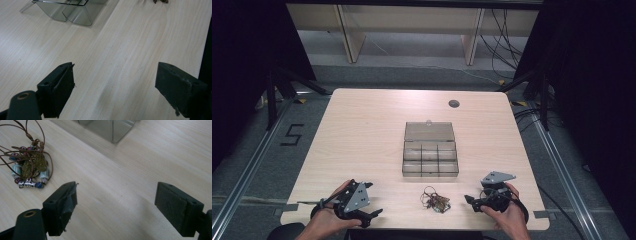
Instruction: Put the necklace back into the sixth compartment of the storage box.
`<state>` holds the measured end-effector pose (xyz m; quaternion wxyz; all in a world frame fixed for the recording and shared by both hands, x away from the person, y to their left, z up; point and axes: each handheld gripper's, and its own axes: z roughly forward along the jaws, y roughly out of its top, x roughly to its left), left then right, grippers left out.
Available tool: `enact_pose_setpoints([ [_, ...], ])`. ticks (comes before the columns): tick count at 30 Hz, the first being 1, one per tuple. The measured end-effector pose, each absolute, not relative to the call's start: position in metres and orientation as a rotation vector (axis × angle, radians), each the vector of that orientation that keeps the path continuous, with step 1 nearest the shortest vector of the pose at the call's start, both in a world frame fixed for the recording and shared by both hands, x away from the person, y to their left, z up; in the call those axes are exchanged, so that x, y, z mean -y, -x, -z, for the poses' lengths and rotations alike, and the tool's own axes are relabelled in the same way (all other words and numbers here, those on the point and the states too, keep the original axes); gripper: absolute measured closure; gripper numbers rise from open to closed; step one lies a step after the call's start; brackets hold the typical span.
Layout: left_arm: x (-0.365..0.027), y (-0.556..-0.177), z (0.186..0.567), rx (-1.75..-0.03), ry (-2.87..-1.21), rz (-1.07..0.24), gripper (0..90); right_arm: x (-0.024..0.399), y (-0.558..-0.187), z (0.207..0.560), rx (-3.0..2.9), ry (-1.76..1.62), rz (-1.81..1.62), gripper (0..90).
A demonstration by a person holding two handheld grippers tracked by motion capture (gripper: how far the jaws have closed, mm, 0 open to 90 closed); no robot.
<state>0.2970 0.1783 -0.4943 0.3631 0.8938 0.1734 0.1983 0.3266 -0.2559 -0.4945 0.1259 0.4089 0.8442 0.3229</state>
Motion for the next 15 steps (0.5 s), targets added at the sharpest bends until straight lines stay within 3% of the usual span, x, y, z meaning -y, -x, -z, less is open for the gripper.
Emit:
enact_pose_setpoints([
  [15, -0.1789, -0.2974, 0.4939, -0.445, -2.305, -0.516, 15.0, 0.2551, -0.3251, 0.4924, -2.461, -1.223, -0.932, 18.4],
])
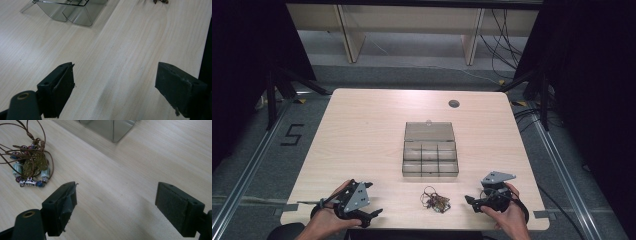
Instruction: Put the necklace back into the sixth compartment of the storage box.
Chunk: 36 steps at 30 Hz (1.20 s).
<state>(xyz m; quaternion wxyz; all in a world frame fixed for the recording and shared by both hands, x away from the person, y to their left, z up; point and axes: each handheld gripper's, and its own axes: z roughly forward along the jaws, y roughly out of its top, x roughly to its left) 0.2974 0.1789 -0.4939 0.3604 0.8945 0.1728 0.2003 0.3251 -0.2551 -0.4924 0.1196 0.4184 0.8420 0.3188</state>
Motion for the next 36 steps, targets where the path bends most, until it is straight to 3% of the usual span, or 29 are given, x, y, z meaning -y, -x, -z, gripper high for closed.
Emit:
enact_pose_setpoints([
  [36, -0.178, -0.297, 0.496, -0.450, -2.309, -0.512, 15.0, 0.218, -0.321, 0.470, -2.652, -1.053, -0.888, 24.7],
])
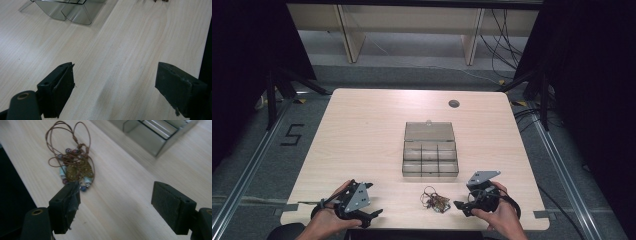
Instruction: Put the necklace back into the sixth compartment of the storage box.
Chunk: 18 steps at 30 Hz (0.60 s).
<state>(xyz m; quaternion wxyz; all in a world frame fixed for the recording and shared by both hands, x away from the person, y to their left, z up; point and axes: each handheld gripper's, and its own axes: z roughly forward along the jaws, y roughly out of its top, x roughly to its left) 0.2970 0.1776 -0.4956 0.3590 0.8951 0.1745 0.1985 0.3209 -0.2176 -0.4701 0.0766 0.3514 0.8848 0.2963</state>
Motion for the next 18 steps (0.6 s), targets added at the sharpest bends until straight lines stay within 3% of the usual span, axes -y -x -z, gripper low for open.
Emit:
enact_pose_setpoints([
  [18, -0.178, -0.298, 0.496, -0.449, -2.304, -0.509, 15.0, 0.174, -0.333, 0.473, -2.838, -0.946, -0.807, 33.2],
])
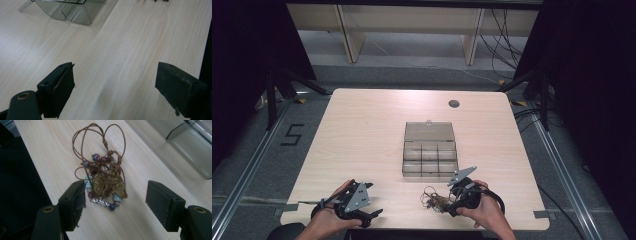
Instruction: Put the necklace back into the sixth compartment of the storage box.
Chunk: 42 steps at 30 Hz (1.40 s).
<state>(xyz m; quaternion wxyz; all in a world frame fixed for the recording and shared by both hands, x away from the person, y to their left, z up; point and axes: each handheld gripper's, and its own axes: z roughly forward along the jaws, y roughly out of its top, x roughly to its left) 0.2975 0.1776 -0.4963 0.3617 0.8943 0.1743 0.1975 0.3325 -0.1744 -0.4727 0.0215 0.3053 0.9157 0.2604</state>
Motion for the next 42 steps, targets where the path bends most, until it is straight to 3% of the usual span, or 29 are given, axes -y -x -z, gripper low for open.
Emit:
enact_pose_setpoints([
  [32, -0.179, -0.298, 0.495, -0.446, -2.306, -0.507, 15.0, 0.159, -0.352, 0.484, -2.956, -0.931, -0.723, 48.5],
  [42, -0.179, -0.298, 0.495, -0.445, -2.308, -0.508, 15.0, 0.162, -0.354, 0.486, -2.982, -0.960, -0.747, 66.2],
])
